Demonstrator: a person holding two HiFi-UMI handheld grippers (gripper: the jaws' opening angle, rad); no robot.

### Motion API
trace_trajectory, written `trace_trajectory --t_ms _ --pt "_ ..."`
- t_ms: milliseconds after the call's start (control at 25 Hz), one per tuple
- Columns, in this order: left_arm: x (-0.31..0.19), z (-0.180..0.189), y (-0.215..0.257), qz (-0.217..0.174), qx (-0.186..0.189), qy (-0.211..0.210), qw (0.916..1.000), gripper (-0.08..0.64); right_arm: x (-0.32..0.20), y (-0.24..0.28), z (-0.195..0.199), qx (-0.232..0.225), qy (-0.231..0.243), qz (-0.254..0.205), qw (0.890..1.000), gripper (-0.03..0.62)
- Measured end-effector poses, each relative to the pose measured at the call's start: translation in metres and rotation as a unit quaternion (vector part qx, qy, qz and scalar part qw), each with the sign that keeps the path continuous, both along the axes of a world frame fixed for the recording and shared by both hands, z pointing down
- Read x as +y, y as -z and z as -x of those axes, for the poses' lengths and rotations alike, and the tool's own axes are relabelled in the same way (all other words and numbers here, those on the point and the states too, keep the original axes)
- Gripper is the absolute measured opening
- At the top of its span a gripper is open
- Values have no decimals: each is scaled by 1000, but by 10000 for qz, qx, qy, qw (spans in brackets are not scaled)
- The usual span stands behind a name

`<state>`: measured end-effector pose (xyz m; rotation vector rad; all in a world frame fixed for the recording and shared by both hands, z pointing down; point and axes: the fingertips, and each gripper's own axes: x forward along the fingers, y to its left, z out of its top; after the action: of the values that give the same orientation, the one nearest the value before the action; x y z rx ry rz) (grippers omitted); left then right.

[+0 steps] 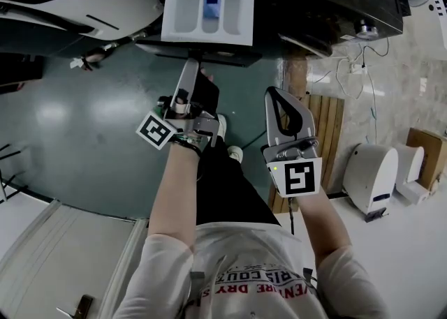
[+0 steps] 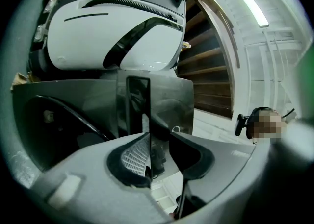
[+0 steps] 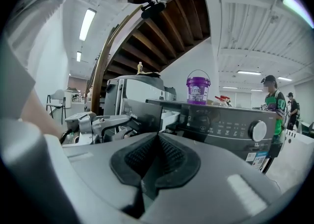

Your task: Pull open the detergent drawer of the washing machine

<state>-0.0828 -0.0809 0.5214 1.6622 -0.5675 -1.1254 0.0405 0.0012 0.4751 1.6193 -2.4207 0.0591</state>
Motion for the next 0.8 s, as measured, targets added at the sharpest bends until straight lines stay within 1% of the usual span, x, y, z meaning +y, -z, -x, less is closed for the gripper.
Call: trace_trajectory --t_ms 80,160,200,280,320,400,520,600,800 --pt "2 4 -7 208 -125 56 9997 85 2 0 2 -25 -22 5 10000 2" --pt "6 7 -8 265 -168 62 9995 60 4 1 6 -48 -20 -13 10000 2" --pt "9 10 -5 203 -144 67 9997 61 6 2 8 -48 -9 -27 10000 2" --pt "12 17 5 -40 -58 116 9999 23 6 3 10 -54 16 -54 10000 2" --pt "12 18 10 -136 -54 135 9998 23 6 3 10 -54 27 -56 10000 2" --pt "10 18 16 -204 -174 108 9996 26 5 3 8 -64 21 -42 10000 2" --pt "18 20 21 -111 -216 96 9997 5 5 8 7 -116 -28 -47 9999 2" --pt "28 24 28 -71 -284 114 9995 4 7 17 8 -125 -19 -82 9999 2" --pt "56 29 55 -41 -753 36 9971 3 16 49 8 -174 18 -220 9996 2"
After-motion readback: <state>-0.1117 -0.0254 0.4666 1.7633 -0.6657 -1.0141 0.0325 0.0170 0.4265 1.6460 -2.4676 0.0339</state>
